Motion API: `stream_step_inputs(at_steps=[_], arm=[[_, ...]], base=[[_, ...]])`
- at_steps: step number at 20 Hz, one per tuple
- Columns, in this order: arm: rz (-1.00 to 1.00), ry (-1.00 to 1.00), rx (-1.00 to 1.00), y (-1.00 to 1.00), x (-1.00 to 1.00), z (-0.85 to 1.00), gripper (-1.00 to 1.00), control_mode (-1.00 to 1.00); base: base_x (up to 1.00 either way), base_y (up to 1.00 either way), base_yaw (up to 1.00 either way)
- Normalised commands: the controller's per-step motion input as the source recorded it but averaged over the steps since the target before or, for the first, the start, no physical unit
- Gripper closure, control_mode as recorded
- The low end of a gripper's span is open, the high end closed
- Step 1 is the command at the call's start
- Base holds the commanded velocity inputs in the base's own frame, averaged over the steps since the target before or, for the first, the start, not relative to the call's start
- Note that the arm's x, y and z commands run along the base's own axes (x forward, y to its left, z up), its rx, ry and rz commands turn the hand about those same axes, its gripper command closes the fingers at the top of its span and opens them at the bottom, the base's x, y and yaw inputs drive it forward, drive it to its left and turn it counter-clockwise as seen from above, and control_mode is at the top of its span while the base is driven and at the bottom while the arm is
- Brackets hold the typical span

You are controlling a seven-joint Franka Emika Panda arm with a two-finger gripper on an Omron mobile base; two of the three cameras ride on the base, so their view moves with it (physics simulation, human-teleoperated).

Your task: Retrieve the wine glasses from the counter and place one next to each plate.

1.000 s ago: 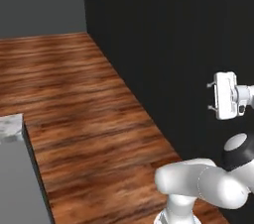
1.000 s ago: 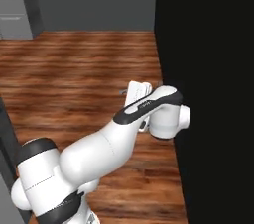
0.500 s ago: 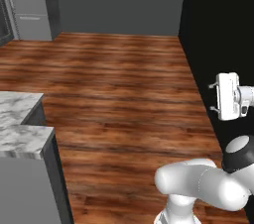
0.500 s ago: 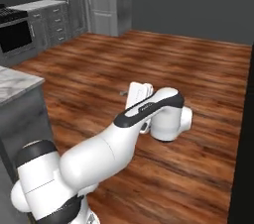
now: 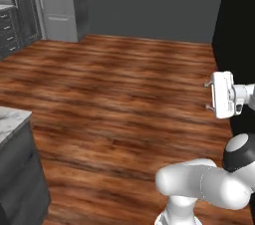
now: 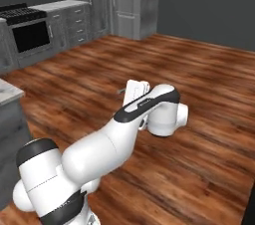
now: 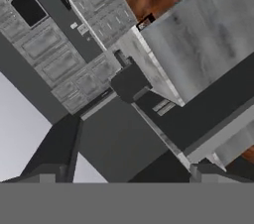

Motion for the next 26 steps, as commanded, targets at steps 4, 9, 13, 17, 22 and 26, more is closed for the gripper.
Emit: stream_step_inputs(at_steps=[4, 9, 13, 17, 22, 26], arm=[[0.0, 0.0, 0.0, 0.0, 0.0, 0.0, -1.0, 1.0], [0.0, 0.0, 0.0, 0.0, 0.0, 0.0, -1.0, 1.0], [0.0, 0.0, 0.0, 0.0, 0.0, 0.0, -1.0, 1.0], [0.0, 0.0, 0.0, 0.0, 0.0, 0.0, -1.0, 1.0], [0.0, 0.0, 0.0, 0.0, 0.0, 0.0, -1.0, 1.0], [0.0, 0.0, 0.0, 0.0, 0.0, 0.0, -1.0, 1.0]], base=[[1.0, -1.0, 0.25], [1.0, -1.0, 0.27], [1.0, -1.0, 0.27], [1.0, -1.0, 0.28], [1.0, -1.0, 0.28], [1.0, -0.88, 0.31]])
